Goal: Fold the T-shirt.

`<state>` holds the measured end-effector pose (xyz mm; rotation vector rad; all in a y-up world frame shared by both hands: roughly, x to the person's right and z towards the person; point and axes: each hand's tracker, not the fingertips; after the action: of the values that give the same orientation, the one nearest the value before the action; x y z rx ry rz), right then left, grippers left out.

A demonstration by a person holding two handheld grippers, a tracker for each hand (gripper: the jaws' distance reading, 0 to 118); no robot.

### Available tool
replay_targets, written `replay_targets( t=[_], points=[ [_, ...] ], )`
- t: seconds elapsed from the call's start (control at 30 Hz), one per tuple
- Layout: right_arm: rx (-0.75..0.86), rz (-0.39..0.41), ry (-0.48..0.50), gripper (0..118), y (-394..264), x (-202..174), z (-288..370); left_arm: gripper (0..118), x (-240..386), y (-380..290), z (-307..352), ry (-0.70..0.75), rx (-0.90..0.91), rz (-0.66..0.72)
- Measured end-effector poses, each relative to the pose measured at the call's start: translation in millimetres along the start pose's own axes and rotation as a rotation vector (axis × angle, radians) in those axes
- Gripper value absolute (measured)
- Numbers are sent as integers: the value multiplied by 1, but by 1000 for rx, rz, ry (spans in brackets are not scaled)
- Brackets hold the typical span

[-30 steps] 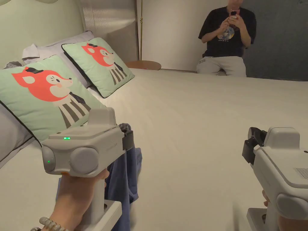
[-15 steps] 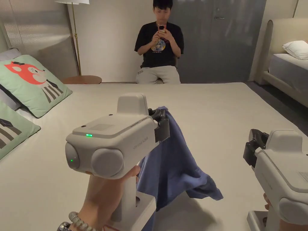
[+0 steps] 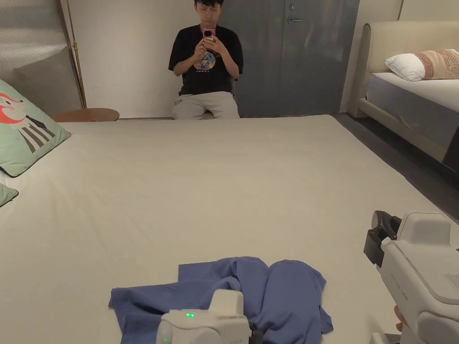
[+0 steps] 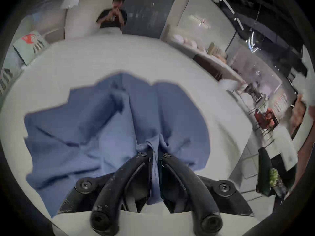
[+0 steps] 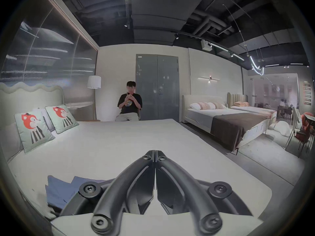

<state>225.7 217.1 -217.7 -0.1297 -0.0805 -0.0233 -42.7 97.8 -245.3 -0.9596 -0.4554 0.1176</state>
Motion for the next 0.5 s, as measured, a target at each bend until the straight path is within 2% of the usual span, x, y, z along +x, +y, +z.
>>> replay_targets(
  t=[0.07, 0.27, 0.3, 0.4, 0.43, 0.5],
  points=[
    [-7, 4, 14, 1, 4, -7, 3, 1, 0, -10, -12, 48, -22, -32],
    [-14, 33, 43, 1, 1, -17, 1, 4, -1, -1, 9, 4, 48, -23],
    [-13, 33, 44, 1, 1, -15, -1, 18, -1, 2, 17, 15, 89, -36],
    [-5, 30, 52, 1, 3, -17, -2, 93, -6, 15, 55, 53, 246, -71],
    [-3, 28, 57, 1, 3, -15, -3, 101, -10, 19, 72, 67, 309, -79],
    [2, 28, 59, 1, 4, -16, -3, 102, -20, 28, 104, 113, 425, -82]
  ],
)
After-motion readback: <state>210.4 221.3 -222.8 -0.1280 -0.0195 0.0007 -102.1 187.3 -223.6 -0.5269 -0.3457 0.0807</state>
